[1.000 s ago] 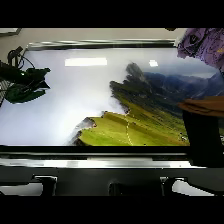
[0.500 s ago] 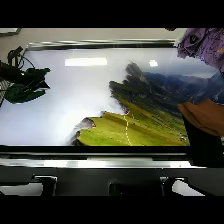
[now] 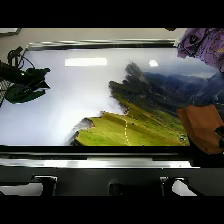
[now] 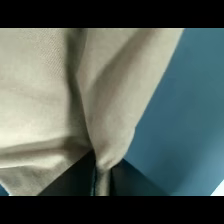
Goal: Fold the clothes and pants, and hang the long-sleeved shirts on hangers.
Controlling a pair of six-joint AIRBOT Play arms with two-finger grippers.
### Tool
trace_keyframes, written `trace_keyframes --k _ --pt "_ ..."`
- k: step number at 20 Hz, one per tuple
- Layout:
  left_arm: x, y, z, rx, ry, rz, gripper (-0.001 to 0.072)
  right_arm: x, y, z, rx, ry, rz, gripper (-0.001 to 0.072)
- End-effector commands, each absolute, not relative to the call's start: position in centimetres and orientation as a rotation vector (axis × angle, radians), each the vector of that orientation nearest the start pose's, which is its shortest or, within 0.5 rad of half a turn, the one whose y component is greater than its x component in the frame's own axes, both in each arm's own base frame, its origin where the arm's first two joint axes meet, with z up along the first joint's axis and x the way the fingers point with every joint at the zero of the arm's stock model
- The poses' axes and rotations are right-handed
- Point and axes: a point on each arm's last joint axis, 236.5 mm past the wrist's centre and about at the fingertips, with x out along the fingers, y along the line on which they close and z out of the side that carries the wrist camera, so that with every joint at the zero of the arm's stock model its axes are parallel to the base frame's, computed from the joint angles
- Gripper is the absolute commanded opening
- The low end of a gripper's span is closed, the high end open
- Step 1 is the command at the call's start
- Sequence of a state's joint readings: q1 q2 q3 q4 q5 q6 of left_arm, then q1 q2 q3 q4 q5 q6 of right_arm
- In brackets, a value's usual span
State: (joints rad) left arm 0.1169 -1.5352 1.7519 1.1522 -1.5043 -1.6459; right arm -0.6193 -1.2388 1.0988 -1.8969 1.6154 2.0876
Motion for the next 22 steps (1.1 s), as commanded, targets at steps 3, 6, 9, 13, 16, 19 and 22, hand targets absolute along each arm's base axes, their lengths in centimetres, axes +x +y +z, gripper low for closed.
trace_keyframes --k 3,6,9,13,16,19,22 --pt "44.6 -4.4 10.9 -0.429 1.255 -0.193 0.0022 14.4 -20.7 -0.6 0.592 1.658 -1.201 0.0028" --pt "44.6 -4.4 10.9 -0.429 1.255 -0.193 0.0021 14.1 -20.5 -1.2 0.587 1.669 -1.196 0.0035" --pt "44.6 -4.4 10.9 -0.429 1.256 -0.193 0.0021 14.5 -20.9 -1.3 0.570 1.657 -1.176 0.0371" --pt "44.6 -4.4 10.9 -0.430 1.255 -0.193 0.0021 20.3 -21.2 -0.8 0.564 1.477 -0.942 0.0455" --pt "44.6 -4.4 11.3 -0.427 1.244 -0.193 0.0021 30.5 -18.2 3.3 0.610 1.107 -0.548 0.0314" --pt "45.2 -4.0 13.3 -0.349 1.148 -0.208 0.0020 35.1 -13.6 6.4 0.546 0.975 -0.328 0.0284" --pt "44.5 -3.0 14.9 -0.204 1.074 -0.159 0.0020 37.2 -4.9 6.3 0.339 1.034 -0.065 0.0029"
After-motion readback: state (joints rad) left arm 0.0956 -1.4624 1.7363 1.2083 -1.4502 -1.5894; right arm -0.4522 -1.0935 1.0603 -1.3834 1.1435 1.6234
